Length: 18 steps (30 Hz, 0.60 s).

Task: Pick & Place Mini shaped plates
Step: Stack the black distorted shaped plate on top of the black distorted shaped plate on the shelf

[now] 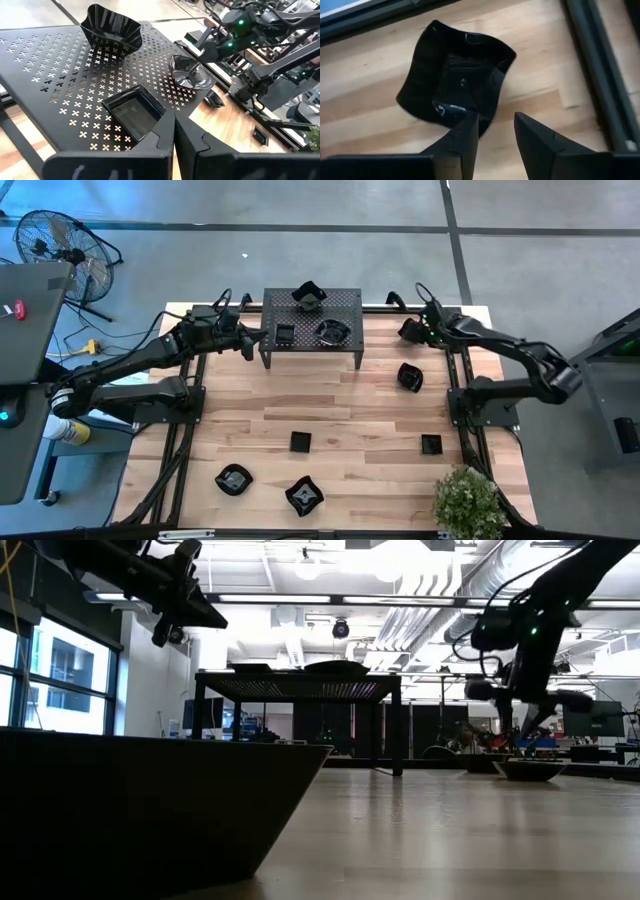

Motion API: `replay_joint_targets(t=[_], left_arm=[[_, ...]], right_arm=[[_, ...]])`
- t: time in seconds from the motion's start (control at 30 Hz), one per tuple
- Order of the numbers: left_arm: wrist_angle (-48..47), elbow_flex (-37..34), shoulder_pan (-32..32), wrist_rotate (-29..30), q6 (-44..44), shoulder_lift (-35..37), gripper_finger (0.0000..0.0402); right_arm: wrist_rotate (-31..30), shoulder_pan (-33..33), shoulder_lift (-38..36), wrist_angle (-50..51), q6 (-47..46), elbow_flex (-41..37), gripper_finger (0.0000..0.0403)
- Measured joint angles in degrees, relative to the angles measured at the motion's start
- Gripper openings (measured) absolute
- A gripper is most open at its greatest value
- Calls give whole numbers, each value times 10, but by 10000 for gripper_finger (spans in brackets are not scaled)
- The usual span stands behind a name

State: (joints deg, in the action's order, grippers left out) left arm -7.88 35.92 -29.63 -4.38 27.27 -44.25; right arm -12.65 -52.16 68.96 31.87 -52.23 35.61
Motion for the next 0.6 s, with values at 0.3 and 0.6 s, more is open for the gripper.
replay_joint_targets(t=[0.3, 0.6], left_arm=[[0, 0, 0, 0, 0, 0, 0], [0, 0, 0, -2, 1, 0, 0]], right_arm=[[-9, 0, 84, -83, -17, -18, 88], [-7, 1, 82, -105, -18, -18, 5]])
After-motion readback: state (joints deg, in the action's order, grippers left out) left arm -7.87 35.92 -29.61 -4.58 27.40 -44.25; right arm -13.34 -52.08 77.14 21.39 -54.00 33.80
